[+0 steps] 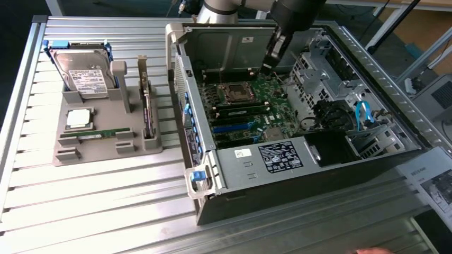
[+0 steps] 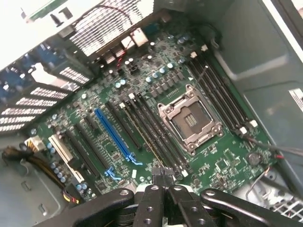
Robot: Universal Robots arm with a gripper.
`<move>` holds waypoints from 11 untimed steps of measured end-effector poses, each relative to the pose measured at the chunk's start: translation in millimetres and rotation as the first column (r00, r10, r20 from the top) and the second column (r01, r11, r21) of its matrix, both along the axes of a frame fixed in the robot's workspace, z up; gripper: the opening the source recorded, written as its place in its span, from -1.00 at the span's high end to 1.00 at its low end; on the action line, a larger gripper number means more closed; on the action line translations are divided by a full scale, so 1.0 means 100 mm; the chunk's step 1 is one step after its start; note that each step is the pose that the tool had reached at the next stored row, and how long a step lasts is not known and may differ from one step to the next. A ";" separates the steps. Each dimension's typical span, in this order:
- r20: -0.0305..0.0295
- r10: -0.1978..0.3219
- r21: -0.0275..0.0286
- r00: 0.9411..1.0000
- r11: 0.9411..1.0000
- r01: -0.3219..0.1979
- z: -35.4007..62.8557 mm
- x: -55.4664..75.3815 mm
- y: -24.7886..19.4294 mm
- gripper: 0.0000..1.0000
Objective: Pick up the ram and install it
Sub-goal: 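Press down the ram until it locks into place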
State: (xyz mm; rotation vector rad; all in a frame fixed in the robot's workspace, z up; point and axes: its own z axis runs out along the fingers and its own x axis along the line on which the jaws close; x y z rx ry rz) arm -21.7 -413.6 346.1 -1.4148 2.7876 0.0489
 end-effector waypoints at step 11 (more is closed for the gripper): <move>0.000 -0.175 0.000 0.985 0.985 0.175 -0.001 0.00 0.000 0.80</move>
